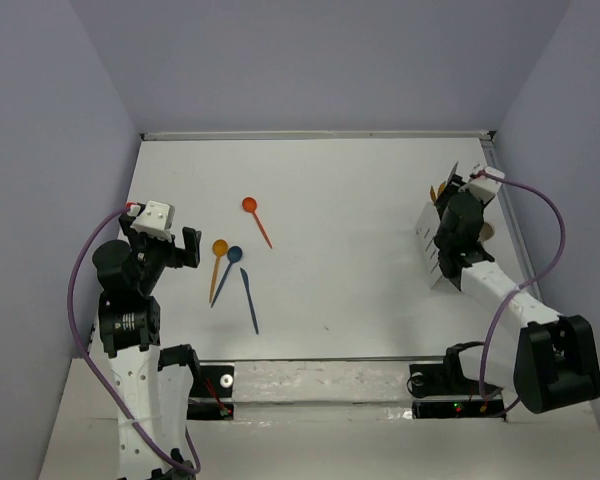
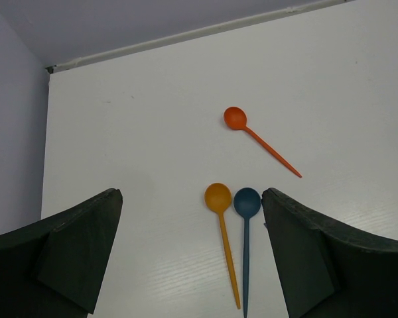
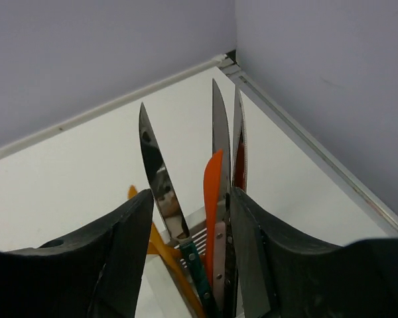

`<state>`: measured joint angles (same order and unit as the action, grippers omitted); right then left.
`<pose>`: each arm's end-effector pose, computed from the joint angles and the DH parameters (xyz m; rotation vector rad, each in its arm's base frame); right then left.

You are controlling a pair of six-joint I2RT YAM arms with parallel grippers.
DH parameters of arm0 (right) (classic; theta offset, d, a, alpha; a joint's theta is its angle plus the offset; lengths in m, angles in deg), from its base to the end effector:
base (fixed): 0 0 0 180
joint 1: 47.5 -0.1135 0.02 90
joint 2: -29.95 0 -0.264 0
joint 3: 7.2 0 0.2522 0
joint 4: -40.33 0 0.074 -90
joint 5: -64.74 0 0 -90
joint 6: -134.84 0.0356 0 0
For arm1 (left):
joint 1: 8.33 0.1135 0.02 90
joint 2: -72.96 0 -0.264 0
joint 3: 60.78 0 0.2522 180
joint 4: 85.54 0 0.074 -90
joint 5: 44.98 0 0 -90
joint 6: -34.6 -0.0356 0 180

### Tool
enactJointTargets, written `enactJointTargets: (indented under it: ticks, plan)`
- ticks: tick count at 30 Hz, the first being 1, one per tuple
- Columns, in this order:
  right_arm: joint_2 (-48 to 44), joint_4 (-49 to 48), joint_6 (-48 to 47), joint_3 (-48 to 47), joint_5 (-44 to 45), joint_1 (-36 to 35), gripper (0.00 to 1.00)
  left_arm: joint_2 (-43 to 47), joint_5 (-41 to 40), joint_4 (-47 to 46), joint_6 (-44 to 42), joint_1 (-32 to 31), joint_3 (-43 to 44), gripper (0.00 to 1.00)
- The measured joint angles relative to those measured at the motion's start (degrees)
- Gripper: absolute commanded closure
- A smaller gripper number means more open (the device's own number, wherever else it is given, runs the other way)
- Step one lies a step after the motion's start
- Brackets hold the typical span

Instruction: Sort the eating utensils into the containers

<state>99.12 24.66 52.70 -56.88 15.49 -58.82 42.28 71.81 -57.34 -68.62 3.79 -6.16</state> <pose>0.2640 0.0292 0.2694 0.4885 1.5561 -0.3241 0.1294 0.0114 0.3427 0.3688 1.5953 -0.0459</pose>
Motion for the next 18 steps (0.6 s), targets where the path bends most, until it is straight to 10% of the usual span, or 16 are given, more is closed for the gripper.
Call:
enactJointTargets:
  ticks: [11,18]
  plan:
    - [-7.8,9.1,0.2,-11.0,-14.6,-13.0,0.33,-0.5,-0.1,0.0,0.0,0.0,0.0,0.01]
    - [29.4,32.7,0.0,-56.5,-38.6,-24.1,0.37,-3.0,-2.5,0.0,0.1,0.3,0.0,0.01]
